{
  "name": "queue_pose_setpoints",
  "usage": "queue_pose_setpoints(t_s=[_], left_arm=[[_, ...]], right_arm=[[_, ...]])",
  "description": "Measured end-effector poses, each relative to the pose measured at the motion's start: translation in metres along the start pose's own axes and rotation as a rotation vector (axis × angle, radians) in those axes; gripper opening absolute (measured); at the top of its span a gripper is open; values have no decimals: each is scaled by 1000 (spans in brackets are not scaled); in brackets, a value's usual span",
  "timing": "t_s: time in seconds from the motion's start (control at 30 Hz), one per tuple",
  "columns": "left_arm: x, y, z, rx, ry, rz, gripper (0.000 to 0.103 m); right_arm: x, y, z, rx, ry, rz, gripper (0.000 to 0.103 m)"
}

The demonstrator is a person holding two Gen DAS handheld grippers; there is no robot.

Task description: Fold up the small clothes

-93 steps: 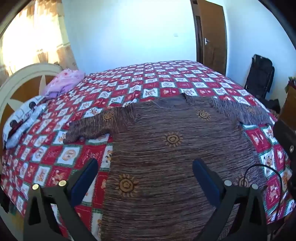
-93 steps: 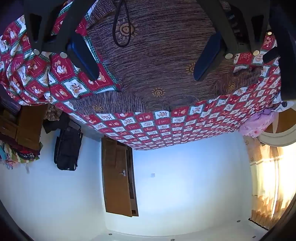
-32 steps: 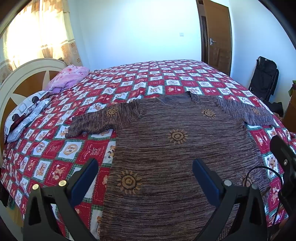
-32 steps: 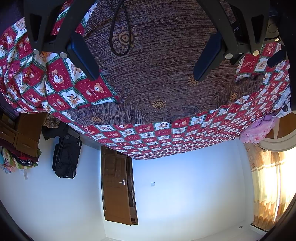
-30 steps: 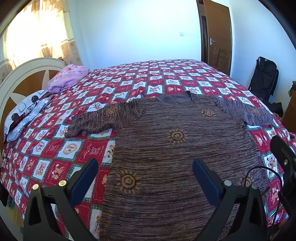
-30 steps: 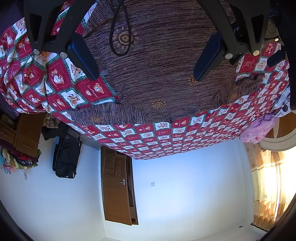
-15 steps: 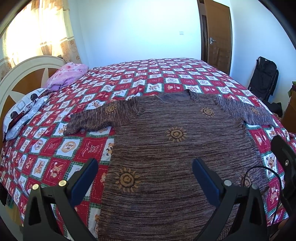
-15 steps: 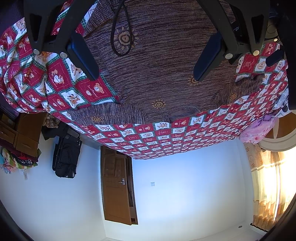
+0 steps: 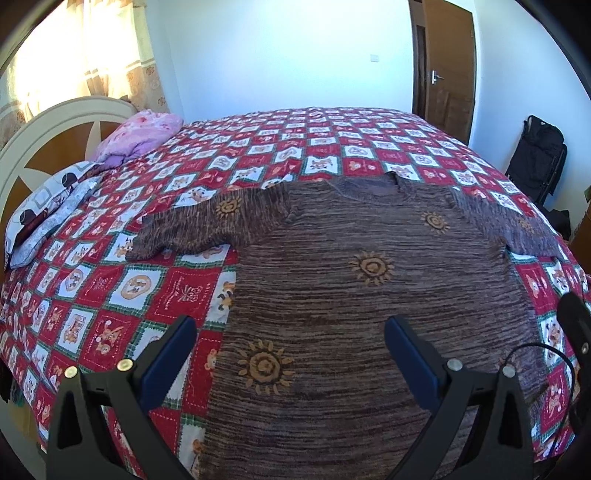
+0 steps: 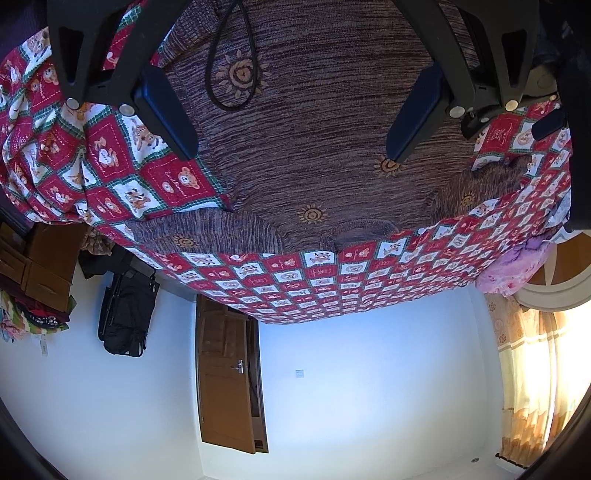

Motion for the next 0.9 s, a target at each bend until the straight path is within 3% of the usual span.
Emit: queue_pose_setpoints(t_s=[0.17,0.23,0.43,0.5,0.57,0.63,0.77,0.9], left_arm=[[25,-22,-5,-65,-54,44,103],[37,-47,-12,-122,-58,23,103],[79,-137,-44,-354,-41,-14,101],[99,-166,-48,-469,-68,-10,91],[118,-177,-48,-577,-104,55,81],[137,-183,-46,-687,-133,140,80],[167,-186,-49,-766,-147,153,79],[206,-196,-47,-919,-199,205,79]], right_arm=[[12,-4,1,-33,-14,-5,102],[15,-5,2,-42,-11,-13,102],[27,-10,3,-66,-17,-46,102],[31,-14,3,-67,-12,-67,102],[35,-19,3,-79,-17,-83,102],[42,-24,5,-95,-30,-86,102],[56,-31,10,-114,-57,-93,102],[68,-29,14,-116,-83,-89,102]])
Point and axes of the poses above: each gripper's, at about its wrist camera, not at the fingertips, and x roughly the way its jaws point, y to its right, z to its underside, the point moved 9 cm from there along x, roughly the way its jaws point, and after that the axes turned 1 degree about z, right-handed, at the moved point
